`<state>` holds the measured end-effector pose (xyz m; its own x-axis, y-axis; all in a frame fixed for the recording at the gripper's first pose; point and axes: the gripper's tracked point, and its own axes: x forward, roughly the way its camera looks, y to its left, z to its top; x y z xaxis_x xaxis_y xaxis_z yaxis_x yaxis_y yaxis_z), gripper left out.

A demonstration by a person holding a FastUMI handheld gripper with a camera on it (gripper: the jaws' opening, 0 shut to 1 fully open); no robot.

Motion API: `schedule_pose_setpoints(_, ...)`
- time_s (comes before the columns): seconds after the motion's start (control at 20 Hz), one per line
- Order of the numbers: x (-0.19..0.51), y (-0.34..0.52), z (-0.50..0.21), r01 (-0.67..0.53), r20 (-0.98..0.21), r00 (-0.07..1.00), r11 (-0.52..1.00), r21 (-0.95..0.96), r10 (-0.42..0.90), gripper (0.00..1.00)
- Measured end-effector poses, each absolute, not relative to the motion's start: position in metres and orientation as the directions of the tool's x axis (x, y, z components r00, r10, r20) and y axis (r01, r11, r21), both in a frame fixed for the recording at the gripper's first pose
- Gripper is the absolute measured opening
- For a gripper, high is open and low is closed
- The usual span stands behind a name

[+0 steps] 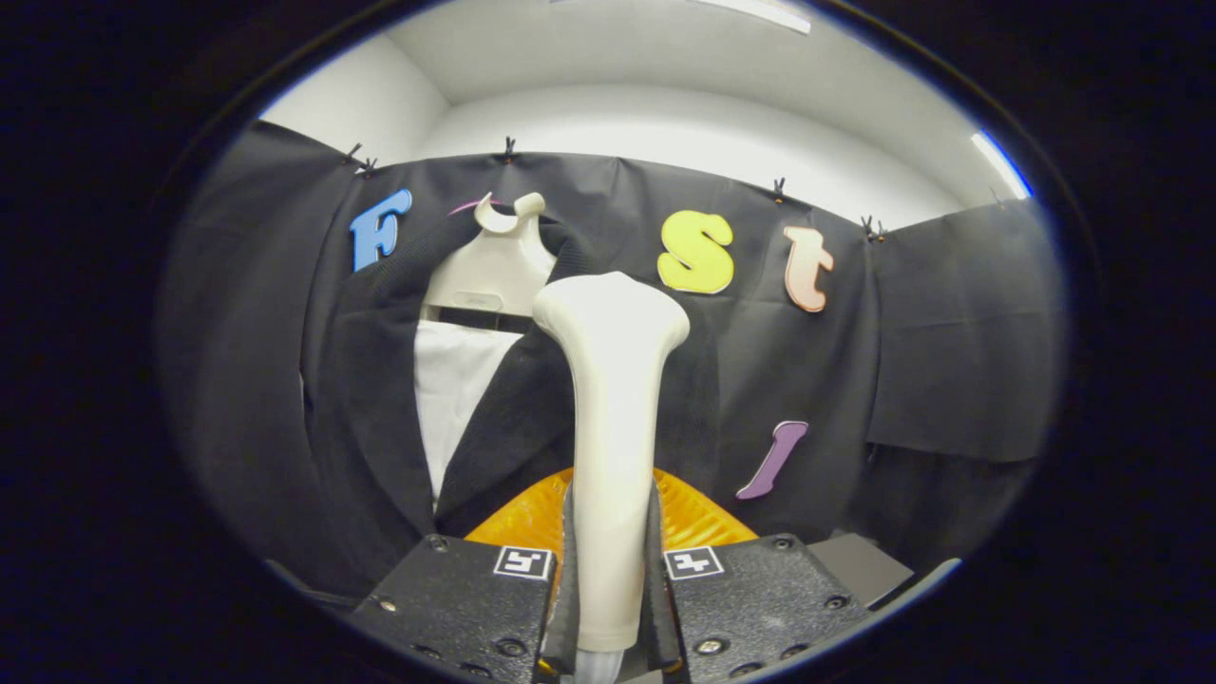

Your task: Iron the clothes twice with a garment steamer, once on the left side and once on the right side.

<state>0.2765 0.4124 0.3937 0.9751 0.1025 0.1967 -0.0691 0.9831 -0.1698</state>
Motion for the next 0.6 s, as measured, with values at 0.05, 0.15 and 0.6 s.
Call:
schedule_pose_setpoints(0.05, 0.277, 0.411, 0.389, -0.066, 0.196, 0.976, 0.984, -0.165, 0.098, 0.30)
schedule_pose_setpoints(0.15, 0.277, 0.411, 0.376, -0.074, 0.180, 0.978, 0.983, -0.166, 0.104, 0.30)
schedule_pose_setpoints(0.6, 0.277, 0.412, 0.324, -0.087, 0.132, 0.985, 0.978, -0.192, 0.113, 0.30)
